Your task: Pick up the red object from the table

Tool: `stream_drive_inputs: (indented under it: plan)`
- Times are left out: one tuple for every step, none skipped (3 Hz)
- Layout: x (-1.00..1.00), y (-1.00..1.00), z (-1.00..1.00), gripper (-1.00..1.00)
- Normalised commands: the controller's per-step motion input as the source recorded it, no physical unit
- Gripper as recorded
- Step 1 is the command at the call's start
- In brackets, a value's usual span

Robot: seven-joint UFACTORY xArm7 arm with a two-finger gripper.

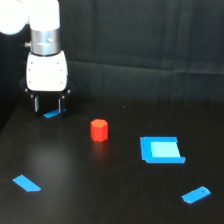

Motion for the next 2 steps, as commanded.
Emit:
stream_drive_inputs:
  plan:
    - [0.04, -0.06, -0.08, 1.00]
    - [0.38, -0.17, -0.27, 1.00]
